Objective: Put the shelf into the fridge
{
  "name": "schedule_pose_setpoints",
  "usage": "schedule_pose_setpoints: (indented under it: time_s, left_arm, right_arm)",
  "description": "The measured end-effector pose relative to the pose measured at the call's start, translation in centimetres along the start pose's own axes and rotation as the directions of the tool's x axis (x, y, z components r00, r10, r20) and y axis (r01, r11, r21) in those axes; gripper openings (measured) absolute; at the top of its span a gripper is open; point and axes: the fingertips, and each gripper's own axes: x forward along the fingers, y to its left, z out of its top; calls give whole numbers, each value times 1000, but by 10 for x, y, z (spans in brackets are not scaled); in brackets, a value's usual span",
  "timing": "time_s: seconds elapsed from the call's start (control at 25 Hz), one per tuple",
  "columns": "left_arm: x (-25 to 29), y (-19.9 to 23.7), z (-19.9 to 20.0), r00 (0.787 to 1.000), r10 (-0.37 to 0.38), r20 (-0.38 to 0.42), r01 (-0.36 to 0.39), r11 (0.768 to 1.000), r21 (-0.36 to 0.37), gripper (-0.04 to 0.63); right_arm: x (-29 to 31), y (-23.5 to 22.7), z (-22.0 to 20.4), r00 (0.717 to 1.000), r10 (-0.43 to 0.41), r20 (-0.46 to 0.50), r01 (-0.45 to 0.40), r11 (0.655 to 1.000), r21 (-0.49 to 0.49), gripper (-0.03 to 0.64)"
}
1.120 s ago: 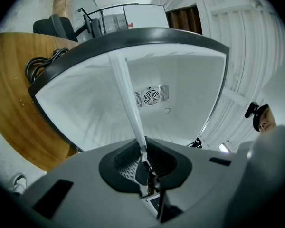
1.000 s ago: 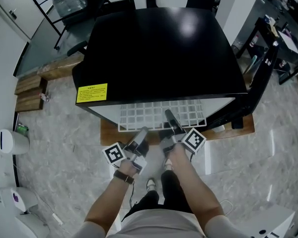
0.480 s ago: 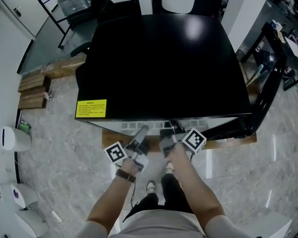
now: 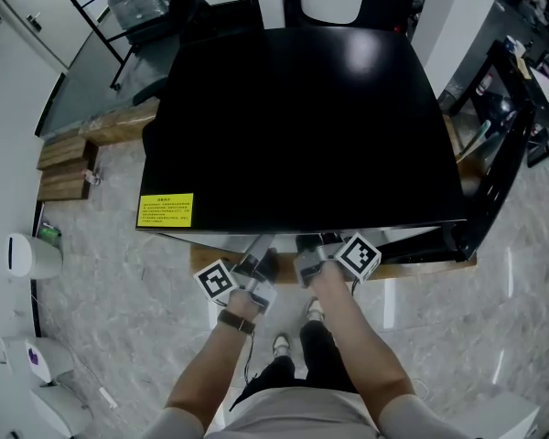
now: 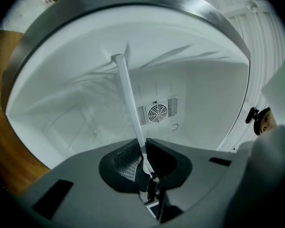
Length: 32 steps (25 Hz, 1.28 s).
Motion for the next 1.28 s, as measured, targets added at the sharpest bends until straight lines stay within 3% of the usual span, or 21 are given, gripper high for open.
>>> schedule_pose_setpoints:
  time_s: [0.36, 0.6, 0.76, 0.96, 1.28]
  left_arm:
    - [6, 1, 5, 1000, -2, 22, 2, 1000, -6, 41]
    - [4, -1, 5, 999, -7, 42, 6, 1000, 27, 43]
    - [-4, 0, -2, 999, 2, 46, -3, 1000, 9, 43]
    - [-16, -3, -21, 1000, 17, 17, -16, 1000, -13, 43]
    - [-46, -19, -61, 992, 68, -103, -55, 991, 122, 31]
  right_arm:
    - [6, 0, 3, 1000, 5, 5, -5, 1000, -6, 46]
    - [6, 3, 1, 999, 33, -12, -33, 999, 8, 49]
    - [-11, 2, 0, 999, 39, 1, -39, 998, 43, 62]
    - [-42, 1, -4, 1000, 7, 9, -7, 1000, 15, 66]
    - [-97, 29, -28, 998, -10, -58, 1, 990, -140, 33]
